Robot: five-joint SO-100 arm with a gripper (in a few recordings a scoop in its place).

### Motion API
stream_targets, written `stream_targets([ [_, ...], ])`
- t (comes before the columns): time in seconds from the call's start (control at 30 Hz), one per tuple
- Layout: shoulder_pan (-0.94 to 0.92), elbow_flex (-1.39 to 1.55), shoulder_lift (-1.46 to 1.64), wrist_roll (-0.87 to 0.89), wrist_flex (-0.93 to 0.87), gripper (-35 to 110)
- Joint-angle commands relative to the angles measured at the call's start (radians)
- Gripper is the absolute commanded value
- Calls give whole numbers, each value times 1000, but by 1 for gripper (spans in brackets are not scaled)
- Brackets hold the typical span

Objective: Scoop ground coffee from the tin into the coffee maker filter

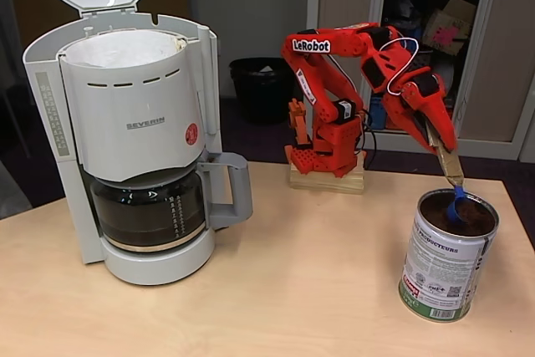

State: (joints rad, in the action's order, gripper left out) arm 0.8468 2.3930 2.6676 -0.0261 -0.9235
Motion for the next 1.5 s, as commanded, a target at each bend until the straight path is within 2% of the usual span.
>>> stream_targets([
  [0.0,-2,-3,46,-18,-15,0],
  [0.27,-21,-2,97,28,8,0],
  [0.63,-61,74,238,91,198,0],
  [1.0,-150,-44,195,101,236,0],
  [1.47,-390,-403,-23,3,189,0],
])
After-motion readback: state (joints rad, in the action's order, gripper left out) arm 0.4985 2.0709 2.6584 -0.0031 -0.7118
